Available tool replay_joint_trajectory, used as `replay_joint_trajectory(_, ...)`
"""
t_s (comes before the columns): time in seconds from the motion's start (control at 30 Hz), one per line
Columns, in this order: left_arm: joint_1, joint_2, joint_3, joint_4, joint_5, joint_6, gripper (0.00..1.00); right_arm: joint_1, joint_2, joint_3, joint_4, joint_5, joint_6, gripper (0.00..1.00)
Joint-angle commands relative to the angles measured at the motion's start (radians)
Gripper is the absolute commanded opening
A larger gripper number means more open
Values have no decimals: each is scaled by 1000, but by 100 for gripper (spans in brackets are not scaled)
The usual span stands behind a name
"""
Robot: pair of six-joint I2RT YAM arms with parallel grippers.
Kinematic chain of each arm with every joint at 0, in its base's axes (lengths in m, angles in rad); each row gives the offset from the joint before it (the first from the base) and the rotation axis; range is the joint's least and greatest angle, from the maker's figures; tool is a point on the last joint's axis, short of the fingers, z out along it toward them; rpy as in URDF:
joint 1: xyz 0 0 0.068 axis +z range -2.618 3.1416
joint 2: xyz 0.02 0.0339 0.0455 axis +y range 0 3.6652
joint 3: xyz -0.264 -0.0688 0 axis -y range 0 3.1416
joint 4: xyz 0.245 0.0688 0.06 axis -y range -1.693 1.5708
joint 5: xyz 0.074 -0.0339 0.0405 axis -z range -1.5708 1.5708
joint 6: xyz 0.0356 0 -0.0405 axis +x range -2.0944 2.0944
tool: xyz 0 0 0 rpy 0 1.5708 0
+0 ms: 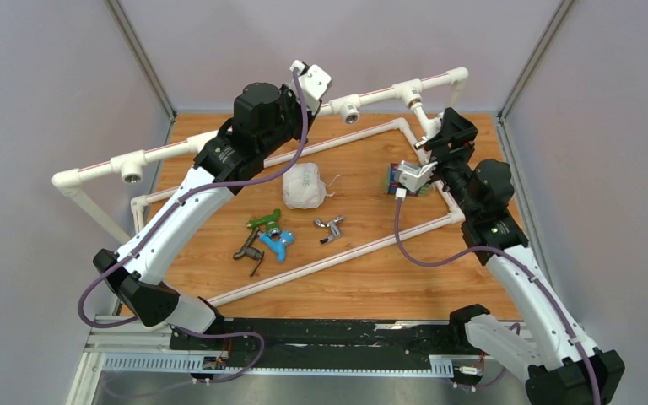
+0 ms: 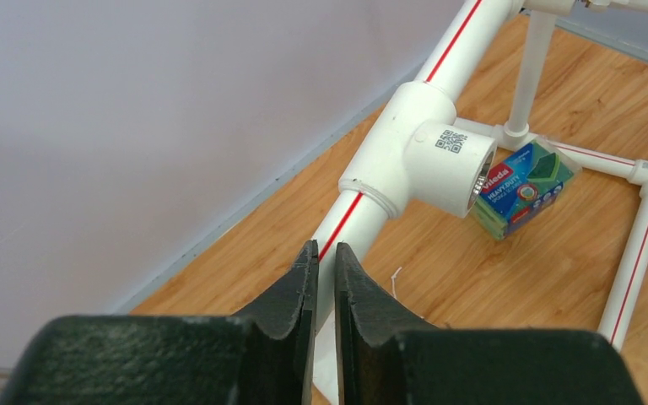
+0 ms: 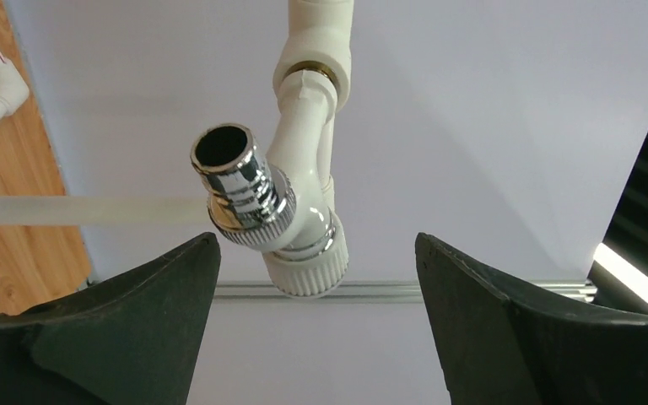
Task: Install the water faucets
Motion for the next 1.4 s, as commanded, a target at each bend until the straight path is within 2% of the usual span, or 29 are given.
replay_joint_trajectory(0.0,4,41,-8,-175,-20,-31,0,-1,62,70,23,-3,-142,90)
replay_joint_trajectory(0.13,5,42,-7,-178,-20,-30,0,2,114,96,43,-16,-65,76)
replay_joint_trajectory(0.27,4,44,-5,-177,-17,-33,0,2,150,145,46,-64,164,40)
replay_joint_trajectory(0.3,4,44,-5,-177,-15,-34,0,1,157,154,51,-68,262,33)
replay_joint_trajectory(0.37,4,42,-2,-177,-9,-36,0,2,171,175,75,-70,472,10)
replay_joint_trajectory(0.4,5,42,-2,-175,-3,-36,0,4,177,178,95,-73,608,3)
replay_joint_trajectory(0.43,4,42,-5,-174,-1,-37,0,2,182,177,120,-72,792,0)
replay_joint_trajectory(0.53,4,42,-4,-177,-3,-37,0,4,170,124,248,-72,1231,0)
replay_joint_trajectory(0.6,4,39,-5,-177,-7,-40,0,1,151,62,362,-17,1572,0)
replay_joint_trajectory(0.7,4,27,13,-172,-20,-47,0,-2,128,-34,512,86,1974,0)
replay_joint_trajectory(0.83,4,6,59,-172,-33,-73,14,1,121,-117,597,242,2446,0)
replay_joint_trajectory(0.9,4,-20,71,-160,-41,-91,30,-1,118,-148,583,309,2658,0)
replay_joint_trajectory(0.93,4,-30,76,-155,-43,-108,42,-1,118,-160,564,336,2793,0)
replay_joint_trajectory(0.97,4,-54,71,-145,-46,-114,54,1,119,-170,548,355,2870,0)
replay_joint_trajectory(1.03,4,-98,56,-125,-67,-139,66,-1,124,-171,487,376,3013,0)
replay_joint_trajectory(1.1,4,-150,21,-99,-101,-171,72,1,130,-168,420,393,3130,0)
replay_joint_trajectory(1.17,4,-215,-27,-80,-145,-194,75,-2,128,-176,408,413,3153,19)
replay_joint_trajectory(1.3,4,-359,-165,-40,-220,-243,75,-2,90,-211,451,439,3075,50)
replay_joint_trajectory(1.37,4,-440,-254,-28,-250,-261,75,-1,52,-248,483,464,3031,61)
